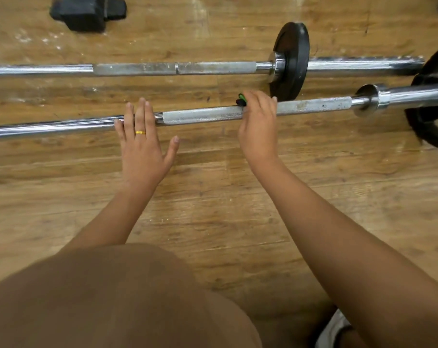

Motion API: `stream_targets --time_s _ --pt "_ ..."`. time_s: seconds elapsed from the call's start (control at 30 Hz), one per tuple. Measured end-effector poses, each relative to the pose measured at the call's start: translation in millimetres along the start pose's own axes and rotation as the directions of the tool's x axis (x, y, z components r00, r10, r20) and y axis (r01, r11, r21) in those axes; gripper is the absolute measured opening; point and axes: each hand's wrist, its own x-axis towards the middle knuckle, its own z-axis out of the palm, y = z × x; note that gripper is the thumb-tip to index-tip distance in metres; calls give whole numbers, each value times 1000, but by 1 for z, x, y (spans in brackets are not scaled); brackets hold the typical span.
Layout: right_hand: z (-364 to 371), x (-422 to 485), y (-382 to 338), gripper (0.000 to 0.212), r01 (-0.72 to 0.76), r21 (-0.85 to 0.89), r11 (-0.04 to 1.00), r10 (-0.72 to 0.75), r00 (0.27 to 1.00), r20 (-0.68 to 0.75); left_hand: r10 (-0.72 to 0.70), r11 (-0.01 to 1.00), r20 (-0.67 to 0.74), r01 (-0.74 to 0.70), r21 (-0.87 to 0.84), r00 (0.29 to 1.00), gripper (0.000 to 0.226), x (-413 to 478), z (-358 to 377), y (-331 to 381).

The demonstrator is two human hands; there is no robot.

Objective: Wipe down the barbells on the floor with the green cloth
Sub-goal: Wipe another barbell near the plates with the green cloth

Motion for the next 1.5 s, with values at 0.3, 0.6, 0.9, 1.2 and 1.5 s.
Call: stream_targets --time_s 0.3,0.6,0.9,1.2,1.5 --pt "5 -8 -4 47 80 20 997 -80 997 -4 -34 999 -1 34 0 999 85 -7 -5 8" --pt "-18 -11 3 46 138 -63 988 -131 986 104 -11 1000 117 12 -1 993 84 -14 -27 10" --pt "-23 -21 3 48 151 -62 987 -136 971 198 -11 1000 234 10 6 972 89 -28 -49 16" --pt "-28 -49 1 43 88 -105 991 -71 985 157 -14 1000 272 17 -10 962 93 -55 -58 21" --pt "-31 -84 -10 38 -25 -95 995 28 999 26 -23 1000 296 25 -3 955 92 -87 -60 21"
